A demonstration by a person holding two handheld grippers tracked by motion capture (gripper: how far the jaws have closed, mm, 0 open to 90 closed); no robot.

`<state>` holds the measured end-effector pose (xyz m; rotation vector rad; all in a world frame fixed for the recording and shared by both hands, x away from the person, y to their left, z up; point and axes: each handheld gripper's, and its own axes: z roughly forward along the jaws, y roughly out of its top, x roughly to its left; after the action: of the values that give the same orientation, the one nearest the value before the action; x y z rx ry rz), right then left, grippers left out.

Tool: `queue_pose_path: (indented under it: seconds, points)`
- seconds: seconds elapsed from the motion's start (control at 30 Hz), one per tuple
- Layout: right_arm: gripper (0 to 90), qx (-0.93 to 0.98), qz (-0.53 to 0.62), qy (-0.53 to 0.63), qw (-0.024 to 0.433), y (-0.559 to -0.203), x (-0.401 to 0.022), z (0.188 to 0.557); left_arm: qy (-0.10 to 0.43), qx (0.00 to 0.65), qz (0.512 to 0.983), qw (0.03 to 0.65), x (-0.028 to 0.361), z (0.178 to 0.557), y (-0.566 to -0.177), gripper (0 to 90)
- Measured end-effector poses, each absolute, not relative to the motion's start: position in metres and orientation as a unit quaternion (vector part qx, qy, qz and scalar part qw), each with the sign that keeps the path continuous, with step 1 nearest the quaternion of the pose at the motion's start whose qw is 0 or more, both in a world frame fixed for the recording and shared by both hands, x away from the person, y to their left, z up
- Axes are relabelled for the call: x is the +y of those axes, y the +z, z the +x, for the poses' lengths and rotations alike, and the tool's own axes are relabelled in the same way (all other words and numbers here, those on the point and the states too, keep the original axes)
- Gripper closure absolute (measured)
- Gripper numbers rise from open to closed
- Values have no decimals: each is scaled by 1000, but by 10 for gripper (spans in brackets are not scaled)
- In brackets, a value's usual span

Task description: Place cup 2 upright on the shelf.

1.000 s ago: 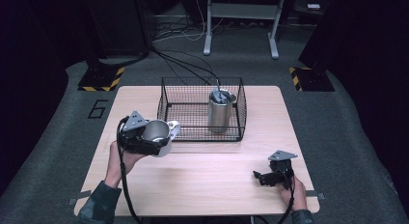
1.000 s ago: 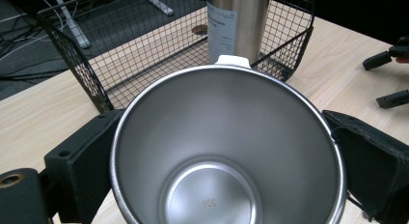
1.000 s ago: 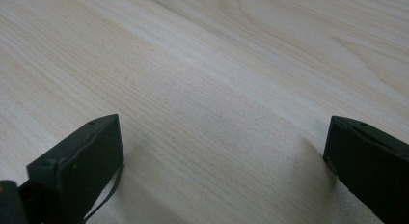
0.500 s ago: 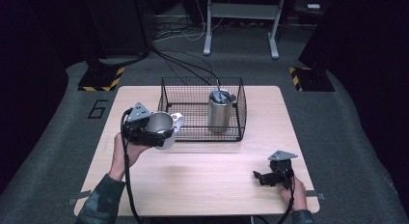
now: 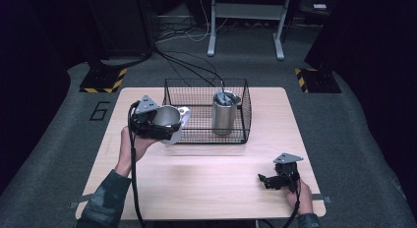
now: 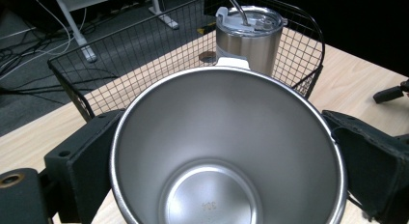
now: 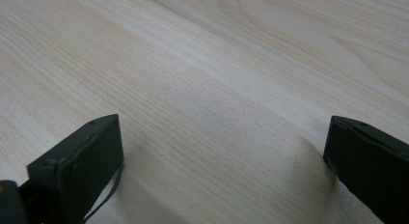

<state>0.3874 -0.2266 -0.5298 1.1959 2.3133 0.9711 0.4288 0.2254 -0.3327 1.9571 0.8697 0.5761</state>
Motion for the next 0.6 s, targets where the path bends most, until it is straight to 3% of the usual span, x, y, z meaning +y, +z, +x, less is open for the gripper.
queue_pose_path:
  seconds: [0.6]
  points:
    - [0, 819, 422, 343, 181, -530, -227, 388, 238, 356, 788, 443, 209, 459, -321, 57]
